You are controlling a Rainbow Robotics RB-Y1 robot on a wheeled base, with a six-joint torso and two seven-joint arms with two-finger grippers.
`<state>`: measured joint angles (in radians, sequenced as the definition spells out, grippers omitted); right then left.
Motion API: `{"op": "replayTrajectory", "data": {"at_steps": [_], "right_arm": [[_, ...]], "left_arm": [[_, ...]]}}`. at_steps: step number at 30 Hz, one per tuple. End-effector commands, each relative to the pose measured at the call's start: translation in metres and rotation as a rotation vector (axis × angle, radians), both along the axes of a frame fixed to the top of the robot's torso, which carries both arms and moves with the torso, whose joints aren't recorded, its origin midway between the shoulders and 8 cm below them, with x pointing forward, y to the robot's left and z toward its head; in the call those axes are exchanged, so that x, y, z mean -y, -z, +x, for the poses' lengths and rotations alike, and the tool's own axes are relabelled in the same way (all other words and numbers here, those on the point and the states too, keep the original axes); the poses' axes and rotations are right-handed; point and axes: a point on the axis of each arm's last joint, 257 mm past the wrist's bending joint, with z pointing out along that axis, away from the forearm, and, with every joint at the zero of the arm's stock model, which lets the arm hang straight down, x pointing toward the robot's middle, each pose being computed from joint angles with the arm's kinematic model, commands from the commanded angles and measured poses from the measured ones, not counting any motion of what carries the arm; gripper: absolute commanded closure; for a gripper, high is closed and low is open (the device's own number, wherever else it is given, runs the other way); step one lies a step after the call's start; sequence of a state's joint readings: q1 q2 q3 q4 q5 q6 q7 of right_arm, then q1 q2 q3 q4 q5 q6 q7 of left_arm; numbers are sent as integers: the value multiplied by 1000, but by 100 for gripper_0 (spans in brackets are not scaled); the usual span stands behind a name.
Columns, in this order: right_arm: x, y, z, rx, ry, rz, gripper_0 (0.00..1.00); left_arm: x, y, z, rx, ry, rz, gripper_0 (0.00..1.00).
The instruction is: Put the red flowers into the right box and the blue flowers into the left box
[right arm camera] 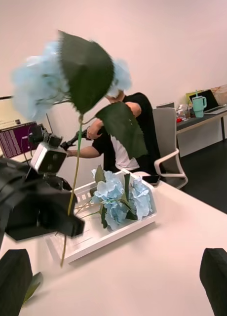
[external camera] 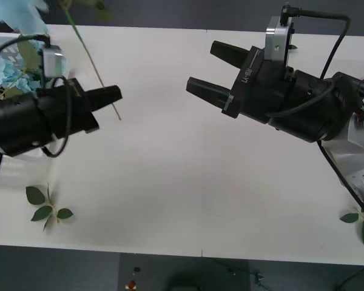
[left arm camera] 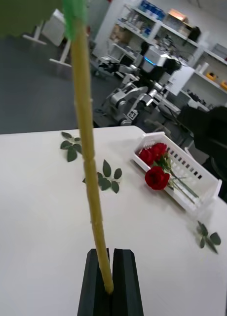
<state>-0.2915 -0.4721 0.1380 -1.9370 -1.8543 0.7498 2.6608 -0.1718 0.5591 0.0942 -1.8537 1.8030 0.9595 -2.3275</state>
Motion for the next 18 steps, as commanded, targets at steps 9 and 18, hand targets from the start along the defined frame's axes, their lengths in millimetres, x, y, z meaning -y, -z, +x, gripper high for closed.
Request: {"op": "replayTrajectory", "data": {"at_steps": [9, 18], "right_arm": [[79, -13, -12, -42, -35, -189, 0], [144, -11, -34, -103, -123, -365, 0]], "left_arm": [[-190, -19, -29, -341, -293, 150, 100], [-320, 28, -40, -456, -661, 443, 100]]}}
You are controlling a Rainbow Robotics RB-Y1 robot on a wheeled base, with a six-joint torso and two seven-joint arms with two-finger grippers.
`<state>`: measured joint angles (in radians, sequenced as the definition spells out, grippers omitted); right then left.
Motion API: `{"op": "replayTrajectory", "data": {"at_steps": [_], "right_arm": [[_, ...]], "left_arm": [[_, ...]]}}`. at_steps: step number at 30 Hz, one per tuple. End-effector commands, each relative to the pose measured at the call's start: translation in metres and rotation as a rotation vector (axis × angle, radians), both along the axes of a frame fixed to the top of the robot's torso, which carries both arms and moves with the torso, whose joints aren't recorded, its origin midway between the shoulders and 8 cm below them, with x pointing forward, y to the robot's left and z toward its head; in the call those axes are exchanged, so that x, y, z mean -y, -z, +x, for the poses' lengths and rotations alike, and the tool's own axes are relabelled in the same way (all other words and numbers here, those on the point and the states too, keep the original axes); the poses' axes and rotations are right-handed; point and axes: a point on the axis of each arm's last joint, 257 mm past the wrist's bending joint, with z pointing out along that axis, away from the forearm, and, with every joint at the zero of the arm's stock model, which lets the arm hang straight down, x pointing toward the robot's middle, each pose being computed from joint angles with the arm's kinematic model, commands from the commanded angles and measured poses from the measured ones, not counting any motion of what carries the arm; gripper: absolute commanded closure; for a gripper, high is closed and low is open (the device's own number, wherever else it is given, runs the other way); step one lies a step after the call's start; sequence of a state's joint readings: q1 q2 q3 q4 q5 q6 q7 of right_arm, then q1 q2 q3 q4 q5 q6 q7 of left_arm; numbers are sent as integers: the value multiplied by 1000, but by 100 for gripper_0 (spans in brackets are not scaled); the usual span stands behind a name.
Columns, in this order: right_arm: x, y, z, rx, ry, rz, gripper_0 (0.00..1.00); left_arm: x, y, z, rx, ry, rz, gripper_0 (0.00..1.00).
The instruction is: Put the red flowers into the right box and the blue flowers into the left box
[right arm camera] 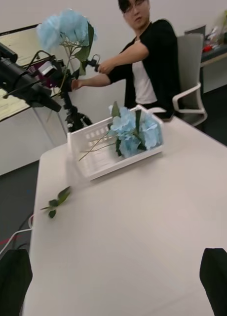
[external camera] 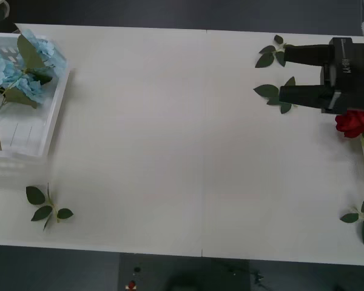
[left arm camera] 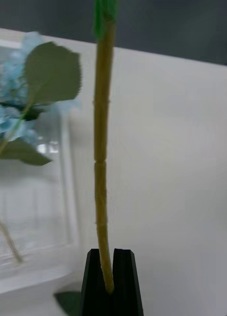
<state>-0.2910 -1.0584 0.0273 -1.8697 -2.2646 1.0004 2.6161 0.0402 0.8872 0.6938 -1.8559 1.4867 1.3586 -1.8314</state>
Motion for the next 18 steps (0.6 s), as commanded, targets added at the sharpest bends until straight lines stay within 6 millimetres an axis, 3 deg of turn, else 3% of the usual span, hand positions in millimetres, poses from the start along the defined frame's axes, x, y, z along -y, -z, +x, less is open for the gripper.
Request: {"op": "replayTrajectory", "data": {"at_steps": [1, 4, 8, 13, 18], "right_arm": [[27, -10, -6, 35, -36, -62, 0], [45, -13, -15, -10, -65, -76, 0], [61, -18, -24, -46, -93, -84, 0], [64, -24, -35, -67, -128, -82, 0], [64, -25, -38, -70, -135, -81, 0]], "left_arm": [[-34, 30, 1, -82, -109, 143, 100], [-70, 52, 11, -104, -212, 264, 100], [-100, 80, 29, -127, -293, 332, 100], [-119, 96, 57, -113, -347, 346, 100], [-129, 100, 74, -107, -378, 330, 100]]}}
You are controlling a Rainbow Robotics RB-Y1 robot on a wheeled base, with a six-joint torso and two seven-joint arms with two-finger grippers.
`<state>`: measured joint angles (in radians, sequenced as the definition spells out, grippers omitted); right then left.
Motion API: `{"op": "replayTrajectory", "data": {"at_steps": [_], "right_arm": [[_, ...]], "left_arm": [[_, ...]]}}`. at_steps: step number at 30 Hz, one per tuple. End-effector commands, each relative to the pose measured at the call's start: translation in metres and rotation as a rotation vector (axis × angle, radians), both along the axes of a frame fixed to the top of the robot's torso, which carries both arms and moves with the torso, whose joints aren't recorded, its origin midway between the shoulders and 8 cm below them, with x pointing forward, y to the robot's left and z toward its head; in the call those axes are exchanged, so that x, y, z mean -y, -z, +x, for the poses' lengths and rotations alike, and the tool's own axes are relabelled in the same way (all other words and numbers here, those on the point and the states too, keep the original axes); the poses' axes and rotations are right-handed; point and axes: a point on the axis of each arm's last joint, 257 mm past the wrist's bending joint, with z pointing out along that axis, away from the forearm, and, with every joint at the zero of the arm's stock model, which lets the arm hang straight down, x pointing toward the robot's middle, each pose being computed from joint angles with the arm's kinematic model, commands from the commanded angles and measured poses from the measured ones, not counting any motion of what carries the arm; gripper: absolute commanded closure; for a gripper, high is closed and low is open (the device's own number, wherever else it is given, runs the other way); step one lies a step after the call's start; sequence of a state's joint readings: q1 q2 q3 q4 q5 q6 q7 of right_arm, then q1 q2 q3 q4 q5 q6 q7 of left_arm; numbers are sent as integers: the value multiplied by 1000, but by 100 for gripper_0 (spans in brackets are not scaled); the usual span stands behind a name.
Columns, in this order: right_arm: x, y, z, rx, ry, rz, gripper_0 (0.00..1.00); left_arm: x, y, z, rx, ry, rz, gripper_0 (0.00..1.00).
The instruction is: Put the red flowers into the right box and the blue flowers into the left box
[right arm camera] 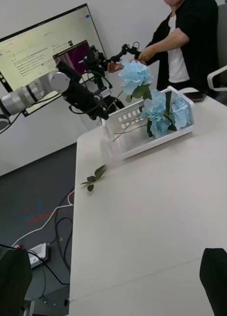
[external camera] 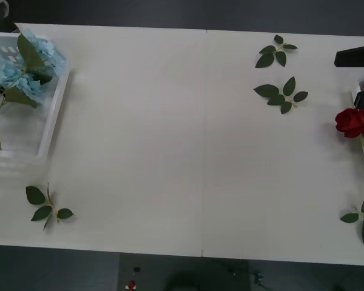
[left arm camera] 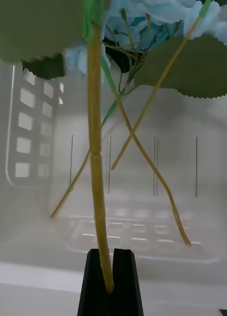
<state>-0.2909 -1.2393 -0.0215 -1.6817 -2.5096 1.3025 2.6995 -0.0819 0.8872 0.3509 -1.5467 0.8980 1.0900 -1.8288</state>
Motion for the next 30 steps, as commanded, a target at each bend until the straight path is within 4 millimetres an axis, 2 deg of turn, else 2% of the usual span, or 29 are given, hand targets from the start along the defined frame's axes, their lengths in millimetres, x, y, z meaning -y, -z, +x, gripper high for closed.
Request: {"op": "replayTrajectory", "data": {"at_steps": [1, 6, 9, 10, 11, 13, 16, 17, 20, 23, 24, 25, 26, 27, 29, 30], "right_arm": [[1, -7, -3, 21, -9, -25, 0], [0, -8, -3, 23, -10, -25, 0], [0, -7, -3, 21, -12, -23, 0], [0, -6, -4, 21, -16, -25, 0], [0, -6, -4, 21, -16, -25, 0], [0, -6, -4, 21, -16, -25, 0], [0, -6, -4, 21, -16, -25, 0], [0, -6, -4, 21, -16, -25, 0], [0, -6, -4, 21, -16, -25, 0], [0, -6, -4, 21, -16, -25, 0], [0, -6, -4, 21, -16, -25, 0], [0, -6, -4, 21, -16, -25, 0], [0, -6, -4, 21, -16, -25, 0], [0, -6, -4, 21, -16, -25, 0], [0, -6, -4, 21, -16, -25, 0], [0, -6, -4, 21, -16, -25, 0]], "left_arm": [[-15, -31, 22, 80, -66, -19, 100], [-23, -36, 29, 92, -86, -17, 100], [-24, -40, 31, 98, -87, -9, 96], [-23, -41, 32, 101, -85, -7, 76], [-24, -41, 32, 100, -87, -9, 66], [-22, -44, 34, 108, -84, -10, 33], [-19, -43, 34, 106, -76, -25, 16], [-16, -43, 34, 103, -71, -36, 15], [10, -43, 24, 55, 4, -115, 13], [63, -59, 21, 63, 171, -249, 13], [71, -63, 22, 72, 196, -267, 13], [93, -75, 24, 104, 263, -322, 13], [103, -78, 25, 115, 290, -347, 12], [129, -89, 26, 141, 361, -407, 12], [152, -99, 27, 167, 423, -463, 13], [176, -107, 27, 189, 487, -509, 12]]}}
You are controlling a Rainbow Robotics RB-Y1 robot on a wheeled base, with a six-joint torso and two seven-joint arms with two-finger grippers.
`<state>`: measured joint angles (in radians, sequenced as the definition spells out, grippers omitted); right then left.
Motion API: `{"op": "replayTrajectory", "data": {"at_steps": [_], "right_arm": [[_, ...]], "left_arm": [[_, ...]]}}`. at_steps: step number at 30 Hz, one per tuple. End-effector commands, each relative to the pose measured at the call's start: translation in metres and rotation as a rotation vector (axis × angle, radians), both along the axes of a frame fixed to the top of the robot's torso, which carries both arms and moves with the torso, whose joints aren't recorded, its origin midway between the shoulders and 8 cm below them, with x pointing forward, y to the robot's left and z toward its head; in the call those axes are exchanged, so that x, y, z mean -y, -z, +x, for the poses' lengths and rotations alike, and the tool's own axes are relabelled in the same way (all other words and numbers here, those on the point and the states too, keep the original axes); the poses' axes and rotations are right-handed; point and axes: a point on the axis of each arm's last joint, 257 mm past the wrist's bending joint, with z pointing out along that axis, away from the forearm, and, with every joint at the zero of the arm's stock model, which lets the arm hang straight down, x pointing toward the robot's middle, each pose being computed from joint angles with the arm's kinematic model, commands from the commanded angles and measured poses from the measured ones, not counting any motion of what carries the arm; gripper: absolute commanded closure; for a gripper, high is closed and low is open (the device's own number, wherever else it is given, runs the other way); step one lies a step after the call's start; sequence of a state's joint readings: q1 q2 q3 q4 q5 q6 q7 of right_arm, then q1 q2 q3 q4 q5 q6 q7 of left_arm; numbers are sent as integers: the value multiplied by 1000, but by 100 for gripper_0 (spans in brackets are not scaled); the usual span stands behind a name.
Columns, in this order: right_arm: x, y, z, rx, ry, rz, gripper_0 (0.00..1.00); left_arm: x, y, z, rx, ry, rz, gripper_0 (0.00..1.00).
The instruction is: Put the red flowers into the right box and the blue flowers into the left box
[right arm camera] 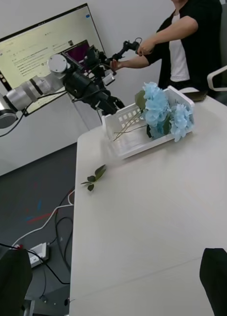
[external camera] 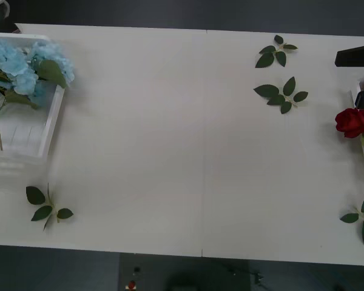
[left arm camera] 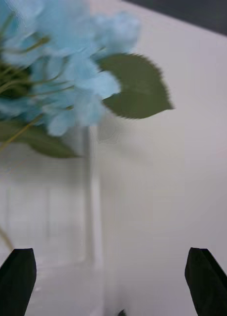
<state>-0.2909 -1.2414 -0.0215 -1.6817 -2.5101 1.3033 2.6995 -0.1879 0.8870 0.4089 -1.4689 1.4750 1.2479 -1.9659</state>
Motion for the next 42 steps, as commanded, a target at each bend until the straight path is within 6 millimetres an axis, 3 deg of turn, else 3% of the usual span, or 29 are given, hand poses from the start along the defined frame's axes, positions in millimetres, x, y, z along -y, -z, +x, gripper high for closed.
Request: {"op": "replayTrajectory", "data": {"at_steps": [1, 6, 14, 19, 24, 37, 42], "right_arm": [[0, -6, -4, 21, -15, -24, 0], [0, -6, -4, 21, -15, -24, 0], [0, -6, -4, 21, -15, -24, 0], [0, -6, -4, 21, -15, -24, 0], [0, -6, -4, 21, -15, -24, 0], [0, -6, -4, 21, -15, -24, 0], [0, -6, -4, 21, -15, -24, 0]], "left_arm": [[65, -43, 11, 126, 184, -68, 13], [139, -75, 7, 244, 365, -130, 13], [222, -106, -22, 381, 546, -72, 12], [249, -120, -50, 458, 675, -10, 12], [268, -123, -78, 511, 796, 31, 13], [307, -120, -141, 416, 983, -192, 13], [311, -122, -152, 403, 1021, -215, 12]]}}
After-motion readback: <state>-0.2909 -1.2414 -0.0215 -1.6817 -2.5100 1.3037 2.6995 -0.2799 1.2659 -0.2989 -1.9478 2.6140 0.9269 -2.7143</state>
